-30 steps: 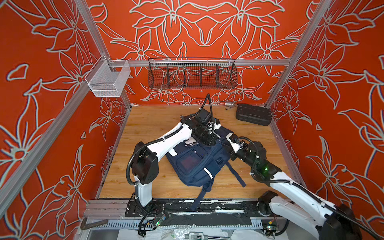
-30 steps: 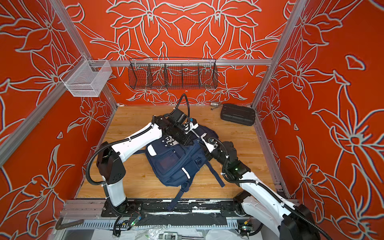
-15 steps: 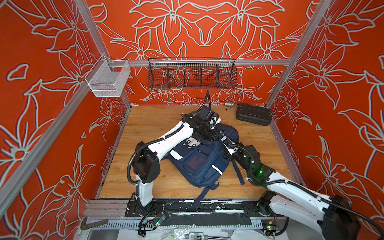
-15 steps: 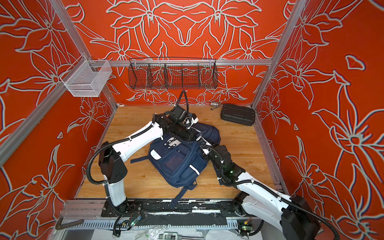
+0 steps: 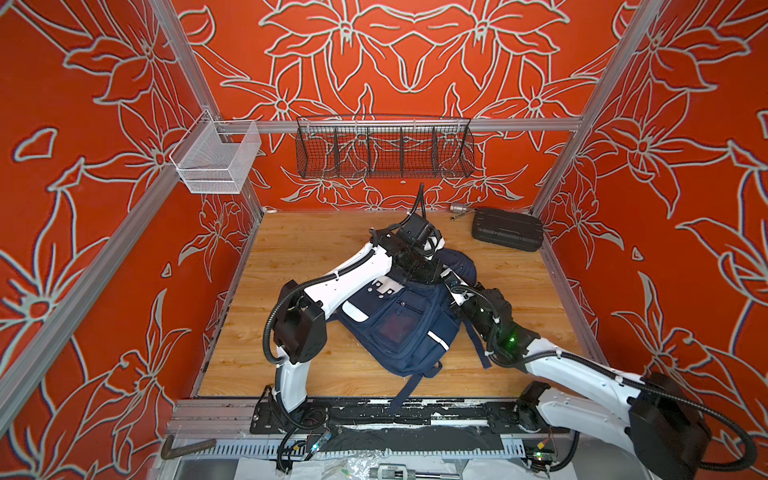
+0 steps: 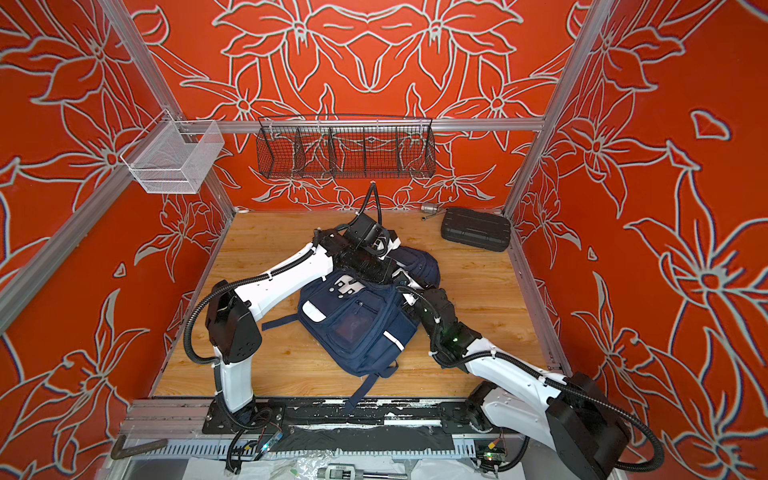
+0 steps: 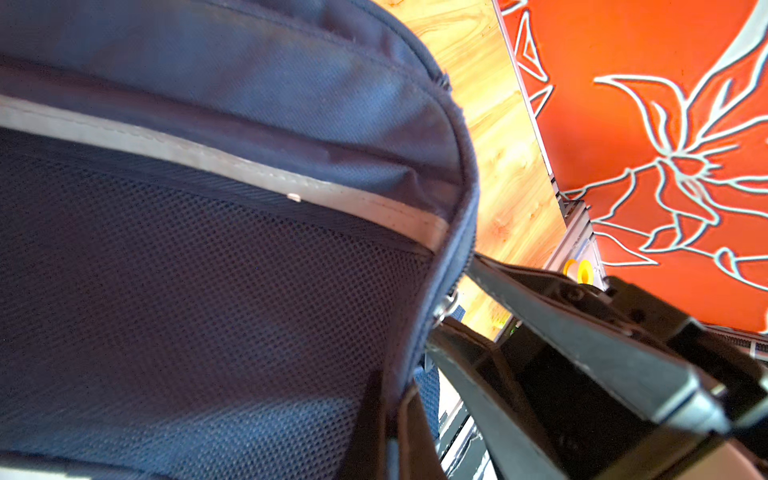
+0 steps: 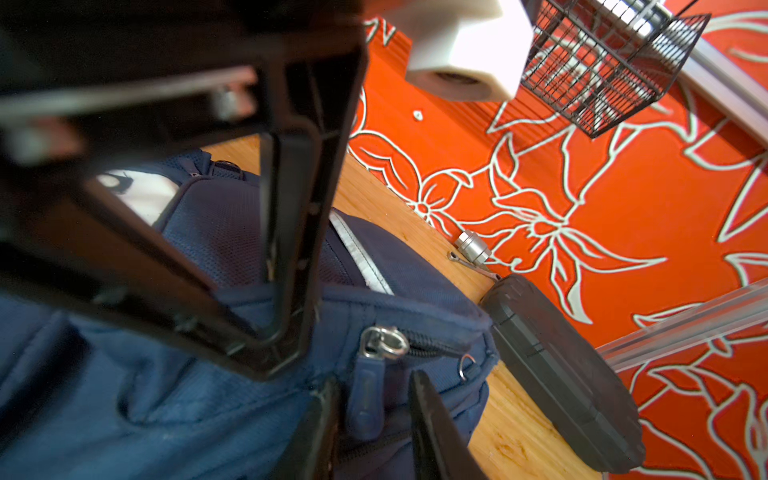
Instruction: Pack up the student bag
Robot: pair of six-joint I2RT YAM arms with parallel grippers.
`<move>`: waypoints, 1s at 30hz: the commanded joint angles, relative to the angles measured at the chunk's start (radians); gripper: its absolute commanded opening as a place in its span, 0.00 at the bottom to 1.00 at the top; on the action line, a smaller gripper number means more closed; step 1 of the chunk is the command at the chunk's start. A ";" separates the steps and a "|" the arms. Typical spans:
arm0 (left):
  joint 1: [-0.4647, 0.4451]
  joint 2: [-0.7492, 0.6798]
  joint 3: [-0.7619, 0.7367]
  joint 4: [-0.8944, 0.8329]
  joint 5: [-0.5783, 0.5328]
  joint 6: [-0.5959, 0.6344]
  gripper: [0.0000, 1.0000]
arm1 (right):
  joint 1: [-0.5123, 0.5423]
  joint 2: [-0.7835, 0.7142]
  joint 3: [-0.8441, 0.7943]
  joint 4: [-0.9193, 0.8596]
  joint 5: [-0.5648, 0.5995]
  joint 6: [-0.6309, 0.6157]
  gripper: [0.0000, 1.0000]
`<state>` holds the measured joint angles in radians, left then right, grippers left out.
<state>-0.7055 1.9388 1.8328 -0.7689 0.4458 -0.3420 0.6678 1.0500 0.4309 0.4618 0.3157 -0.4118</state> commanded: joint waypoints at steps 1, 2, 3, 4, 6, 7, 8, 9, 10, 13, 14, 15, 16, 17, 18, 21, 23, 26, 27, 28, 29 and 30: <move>-0.023 -0.026 0.072 0.054 0.082 -0.026 0.00 | 0.004 0.004 0.018 -0.001 0.077 0.055 0.34; -0.023 -0.026 0.073 0.049 0.076 -0.030 0.00 | 0.005 0.003 0.020 -0.002 0.096 0.050 0.36; -0.023 -0.025 0.075 0.045 0.073 -0.035 0.00 | 0.004 0.004 0.020 -0.002 0.119 0.047 0.37; -0.023 -0.022 0.078 0.040 0.072 -0.040 0.00 | 0.005 0.003 0.022 -0.001 0.151 0.047 0.38; -0.023 -0.018 0.083 0.028 0.067 -0.050 0.00 | 0.005 -0.005 0.022 0.010 0.187 0.038 0.39; -0.023 -0.015 0.081 0.024 0.068 -0.054 0.00 | 0.004 -0.014 0.018 0.019 0.187 0.036 0.39; -0.023 -0.013 0.080 0.020 0.068 -0.057 0.00 | 0.004 -0.022 0.014 0.032 0.180 0.037 0.39; -0.023 -0.012 0.078 0.017 0.069 -0.061 0.00 | 0.004 -0.032 0.010 0.038 0.169 0.037 0.39; -0.022 -0.009 0.077 0.015 0.072 -0.061 0.00 | 0.005 -0.037 0.008 0.041 0.165 0.038 0.38; -0.022 -0.003 0.075 0.004 0.074 -0.060 0.00 | 0.004 -0.054 0.002 0.045 0.152 0.041 0.37; -0.022 -0.004 0.075 0.001 0.073 -0.057 0.00 | 0.003 -0.057 0.001 0.036 0.151 0.042 0.36; -0.021 -0.006 0.075 -0.001 0.073 -0.055 0.00 | 0.002 -0.060 0.001 0.029 0.147 0.043 0.35; -0.022 -0.007 0.073 -0.003 0.071 -0.053 0.00 | 0.000 -0.063 0.002 0.020 0.149 0.044 0.34; -0.021 -0.009 0.073 -0.004 0.071 -0.050 0.00 | 0.000 -0.066 0.000 0.010 0.143 0.047 0.32; -0.022 -0.009 0.072 -0.004 0.070 -0.049 0.00 | -0.002 -0.072 -0.002 0.002 0.133 0.047 0.31; -0.020 -0.009 0.070 -0.008 0.070 -0.048 0.00 | -0.001 -0.089 -0.001 -0.031 0.095 0.042 0.29; -0.020 -0.006 0.072 -0.009 0.075 -0.049 0.00 | -0.002 -0.097 0.002 -0.061 0.045 0.013 0.28; -0.020 -0.003 0.079 -0.012 0.083 -0.051 0.00 | -0.002 -0.103 0.002 -0.070 0.030 -0.023 0.29; -0.020 -0.003 0.081 -0.013 0.085 -0.051 0.00 | -0.002 -0.104 0.001 -0.070 0.031 -0.033 0.29; -0.020 -0.003 0.082 -0.013 0.087 -0.050 0.00 | -0.003 -0.102 0.002 -0.068 0.035 -0.041 0.29; -0.020 -0.002 0.083 -0.015 0.088 -0.051 0.00 | -0.005 -0.096 0.006 -0.069 0.039 -0.050 0.28; -0.020 -0.003 0.082 -0.015 0.090 -0.049 0.00 | -0.007 -0.090 0.010 -0.071 0.044 -0.051 0.27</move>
<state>-0.7139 1.9522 1.8591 -0.8013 0.4557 -0.3790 0.6670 0.9596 0.4309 0.4015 0.3759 -0.4232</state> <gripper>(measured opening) 0.060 0.278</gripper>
